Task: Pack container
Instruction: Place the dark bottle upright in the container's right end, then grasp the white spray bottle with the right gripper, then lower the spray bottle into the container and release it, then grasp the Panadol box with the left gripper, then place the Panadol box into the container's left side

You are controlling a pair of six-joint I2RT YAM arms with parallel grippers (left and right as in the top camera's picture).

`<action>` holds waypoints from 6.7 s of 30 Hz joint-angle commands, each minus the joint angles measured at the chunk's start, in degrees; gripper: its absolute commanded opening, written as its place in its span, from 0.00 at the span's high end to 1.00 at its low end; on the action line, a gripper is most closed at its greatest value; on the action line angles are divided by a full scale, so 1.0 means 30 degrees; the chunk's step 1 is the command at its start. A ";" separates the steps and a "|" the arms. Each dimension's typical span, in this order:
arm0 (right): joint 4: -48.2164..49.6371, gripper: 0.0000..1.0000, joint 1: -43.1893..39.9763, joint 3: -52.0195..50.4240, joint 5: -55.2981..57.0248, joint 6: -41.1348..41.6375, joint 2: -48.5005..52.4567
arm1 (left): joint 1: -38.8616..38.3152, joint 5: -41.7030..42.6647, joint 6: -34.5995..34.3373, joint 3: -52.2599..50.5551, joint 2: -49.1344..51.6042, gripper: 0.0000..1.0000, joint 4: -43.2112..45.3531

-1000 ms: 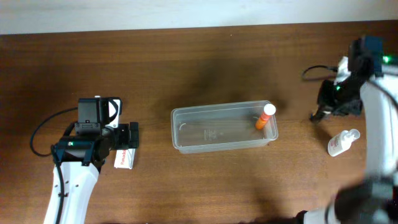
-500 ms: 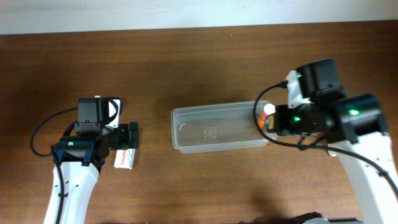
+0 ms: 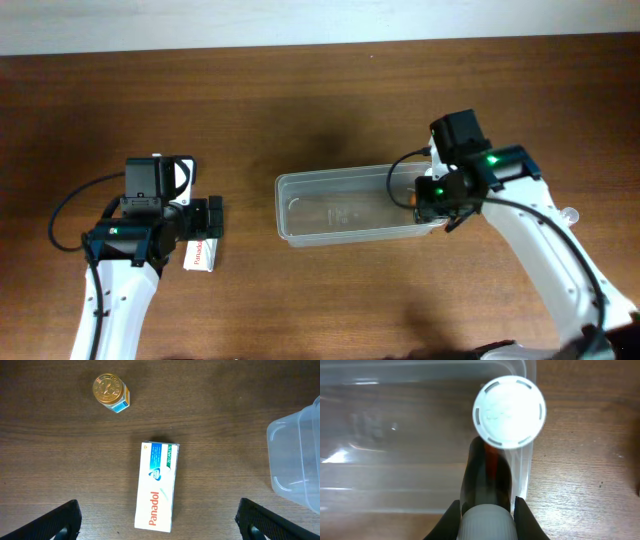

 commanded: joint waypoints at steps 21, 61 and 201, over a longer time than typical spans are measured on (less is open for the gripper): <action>-0.0481 0.64 0.0117 0.1239 0.0474 0.0153 0.0168 | 0.0051 0.0277 -0.0197 0.0357 0.0007 0.01 0.0029; -0.2878 0.79 -1.4761 0.3359 0.0852 0.0437 0.4714 | 0.0051 0.0277 -0.0197 0.0357 0.0007 0.01 -0.0102; -0.6936 0.30 -0.6120 1.1409 0.0444 -0.0940 -0.0313 | -1.2313 -0.5340 0.3694 0.8510 0.9187 0.06 0.0685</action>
